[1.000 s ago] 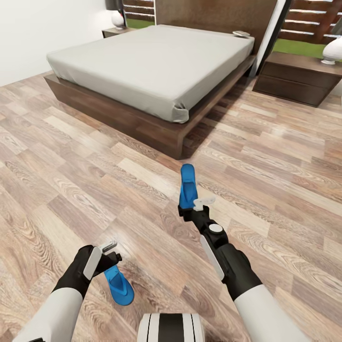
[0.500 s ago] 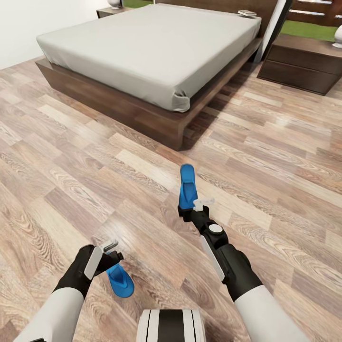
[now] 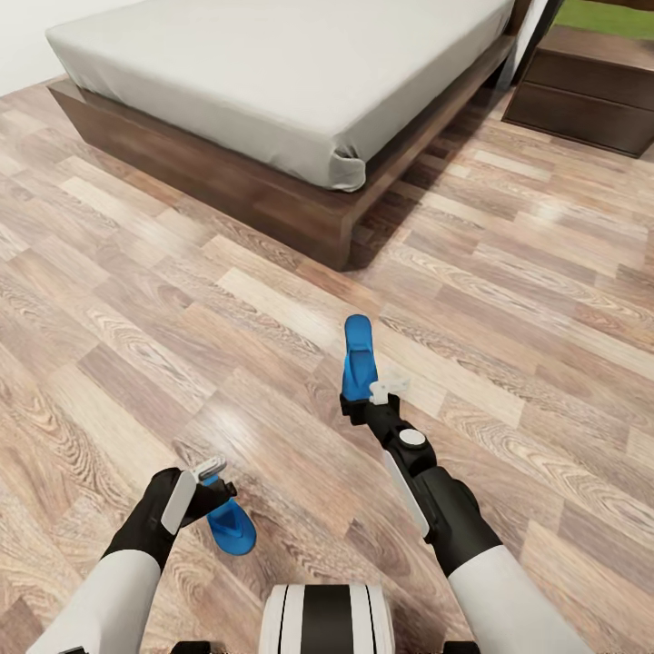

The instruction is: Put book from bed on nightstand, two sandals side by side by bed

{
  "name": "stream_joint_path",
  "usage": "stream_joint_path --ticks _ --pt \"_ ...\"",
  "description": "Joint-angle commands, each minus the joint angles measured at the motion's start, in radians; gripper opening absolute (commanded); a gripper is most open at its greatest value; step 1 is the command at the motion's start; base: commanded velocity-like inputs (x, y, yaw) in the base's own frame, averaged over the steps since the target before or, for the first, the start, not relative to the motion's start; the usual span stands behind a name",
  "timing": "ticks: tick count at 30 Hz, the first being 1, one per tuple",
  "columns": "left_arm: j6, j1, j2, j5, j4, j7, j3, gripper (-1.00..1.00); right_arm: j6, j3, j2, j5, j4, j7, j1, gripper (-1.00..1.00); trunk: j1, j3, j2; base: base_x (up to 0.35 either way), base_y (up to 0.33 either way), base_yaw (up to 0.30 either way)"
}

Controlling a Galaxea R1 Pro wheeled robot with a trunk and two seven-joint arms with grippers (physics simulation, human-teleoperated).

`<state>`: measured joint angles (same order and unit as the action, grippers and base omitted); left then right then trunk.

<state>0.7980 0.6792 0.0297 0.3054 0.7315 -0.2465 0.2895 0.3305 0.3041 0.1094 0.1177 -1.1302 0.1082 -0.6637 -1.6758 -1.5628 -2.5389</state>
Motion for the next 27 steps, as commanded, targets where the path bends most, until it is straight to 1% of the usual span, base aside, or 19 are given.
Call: stream_joint_path --ticks 1,4,6,25,27 --pt "0.003 0.0 0.001 0.011 0.002 -0.008 0.003 1.0 0.004 0.003 0.0 0.011 -0.002 0.008 -0.001 -1.0 0.0 -0.005 -0.001 0.0 0.0 0.0" --pt "0.004 0.0 0.001 0.011 0.003 -0.007 0.003 1.0 0.004 0.003 0.0 0.011 -0.001 0.008 -0.001 -1.0 -0.002 -0.016 -0.001 0.0 0.0 0.0" --pt "0.004 0.0 0.002 0.011 0.004 -0.007 0.003 1.0 0.004 0.003 0.0 0.011 -0.001 0.008 -0.001 -1.0 -0.002 -0.016 -0.001 0.0 0.0 0.0" --pt "0.003 0.0 0.005 0.011 0.005 -0.007 0.003 1.0 0.004 0.002 0.001 0.011 0.0 0.008 -0.001 -1.0 -0.01 -0.09 -0.006 0.0 0.0 0.0" --pt "0.003 0.0 0.006 0.011 0.005 -0.007 0.003 1.0 0.004 0.003 0.001 0.011 0.001 0.008 -0.001 -1.0 -0.01 -0.09 -0.006 0.0 0.0 0.0"
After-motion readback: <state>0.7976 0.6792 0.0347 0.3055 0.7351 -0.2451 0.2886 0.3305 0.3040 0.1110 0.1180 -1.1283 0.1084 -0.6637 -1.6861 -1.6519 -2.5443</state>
